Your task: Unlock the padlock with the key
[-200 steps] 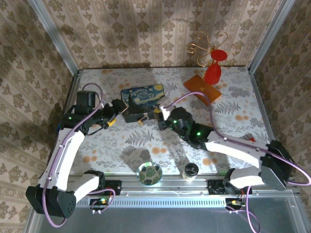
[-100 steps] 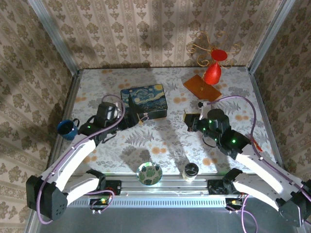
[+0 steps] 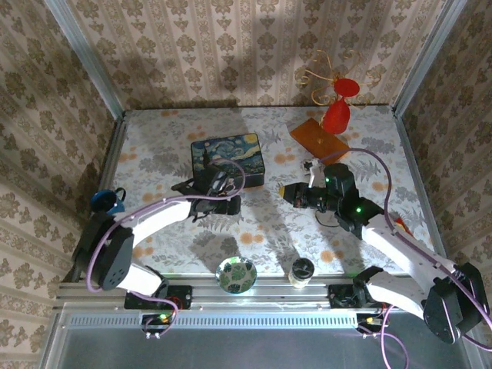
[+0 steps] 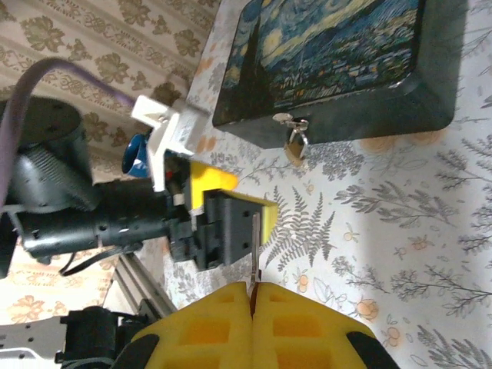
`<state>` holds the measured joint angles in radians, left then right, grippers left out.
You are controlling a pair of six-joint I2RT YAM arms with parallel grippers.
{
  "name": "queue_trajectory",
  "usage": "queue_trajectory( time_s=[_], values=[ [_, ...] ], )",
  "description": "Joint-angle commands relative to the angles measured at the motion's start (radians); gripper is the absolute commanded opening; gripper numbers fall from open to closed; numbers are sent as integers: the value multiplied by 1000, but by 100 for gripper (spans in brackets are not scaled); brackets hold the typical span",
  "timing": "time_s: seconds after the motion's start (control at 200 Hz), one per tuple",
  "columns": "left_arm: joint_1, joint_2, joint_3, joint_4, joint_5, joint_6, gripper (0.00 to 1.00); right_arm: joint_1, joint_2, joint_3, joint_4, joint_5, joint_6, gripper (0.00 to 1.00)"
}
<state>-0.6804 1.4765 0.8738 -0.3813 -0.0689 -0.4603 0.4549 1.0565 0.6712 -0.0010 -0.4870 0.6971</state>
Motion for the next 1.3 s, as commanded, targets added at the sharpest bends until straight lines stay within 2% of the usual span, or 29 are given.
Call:
queue_trajectory(
  time_s=[0.0, 0.18, 0.33, 0.43, 0.73, 0.89, 1.001, 1.296],
  values=[
    [-5, 64, 65, 60, -13, 127, 100, -5, 2, -19, 41, -49, 13, 0],
    [-7, 168, 101, 100, -33, 190, 100, -7, -7, -17, 13, -2, -8, 0],
    [-18, 210, 108, 135, -137, 215, 100, -7, -6, -13, 9, 7, -20, 0],
    [-19, 239, 118, 156, -169, 226, 100, -7, -1, -12, 12, 13, -24, 0],
    [-44, 307, 183, 145, -163, 235, 100, -9, 33, 8, -6, 21, -36, 0],
    [-72, 302, 201, 92, -152, 191, 96, -9, 54, 15, -7, 22, -41, 0],
    [-74, 297, 190, 78, -163, 136, 85, -8, 68, 13, 4, 21, -38, 0],
    [-54, 337, 204, 22, -270, 0, 82, -9, 101, 24, 28, -1, -30, 0]
  ],
)
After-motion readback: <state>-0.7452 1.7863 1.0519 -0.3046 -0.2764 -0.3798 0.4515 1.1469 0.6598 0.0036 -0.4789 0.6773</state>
